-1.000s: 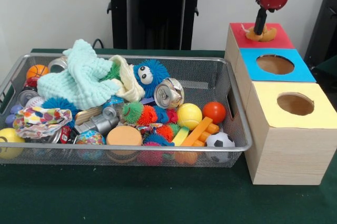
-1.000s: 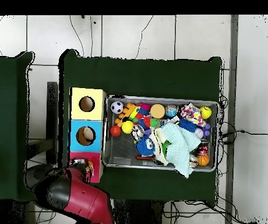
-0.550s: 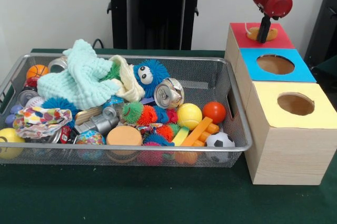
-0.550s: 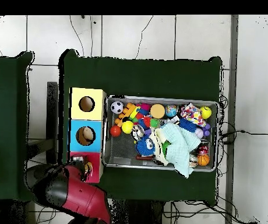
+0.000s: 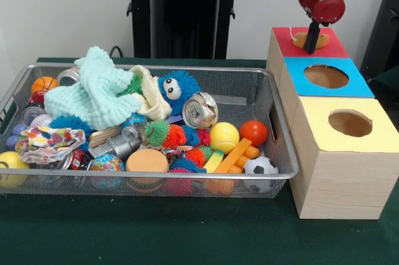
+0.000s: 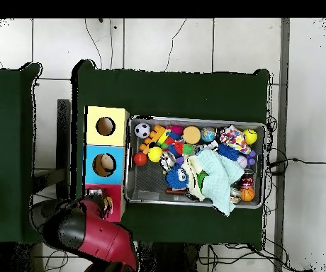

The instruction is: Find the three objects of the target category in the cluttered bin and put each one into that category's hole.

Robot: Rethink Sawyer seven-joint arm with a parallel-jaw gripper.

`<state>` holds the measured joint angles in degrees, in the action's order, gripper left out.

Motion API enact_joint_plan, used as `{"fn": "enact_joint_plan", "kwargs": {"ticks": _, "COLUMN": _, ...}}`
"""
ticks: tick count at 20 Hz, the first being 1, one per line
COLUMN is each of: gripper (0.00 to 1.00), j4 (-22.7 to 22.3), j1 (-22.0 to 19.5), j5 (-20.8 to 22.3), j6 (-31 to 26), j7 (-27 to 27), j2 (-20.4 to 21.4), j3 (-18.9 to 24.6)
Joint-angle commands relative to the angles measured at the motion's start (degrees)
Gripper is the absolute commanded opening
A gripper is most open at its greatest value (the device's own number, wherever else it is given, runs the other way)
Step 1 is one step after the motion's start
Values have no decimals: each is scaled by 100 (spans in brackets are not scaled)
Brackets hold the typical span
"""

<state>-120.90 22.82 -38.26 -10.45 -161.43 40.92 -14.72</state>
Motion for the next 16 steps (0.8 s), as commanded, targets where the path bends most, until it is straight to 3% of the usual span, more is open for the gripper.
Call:
{"fn": "enact_joint_plan", "kwargs": {"ticks": 1, "gripper": 0, "j4": 34, "j1": -188, "j5": -237, "j6": -186, "j7": -959, "j2": -753, "j3": 696}}
{"fn": "enact_joint_plan", "kwargs": {"ticks": 6, "gripper": 0, "j4": -150, "j1": -364, "j5": -243, "j6": -287, "j7": -870, "j2": -432, "j3": 817}}
{"fn": "enact_joint_plan", "kwargs": {"ticks": 10, "gripper": 0, "j4": 4, "j1": -78, "j5": -44, "j6": -1074, "j7": -1018, "j2": -18, "j3": 216}}
{"fn": "enact_joint_plan", "kwargs": {"ticks": 16, "gripper": 0, "j4": -161, "j1": -305, "j5": 56, "j6": -1093, "j7": -737, "j2": 368, "j3": 121}}
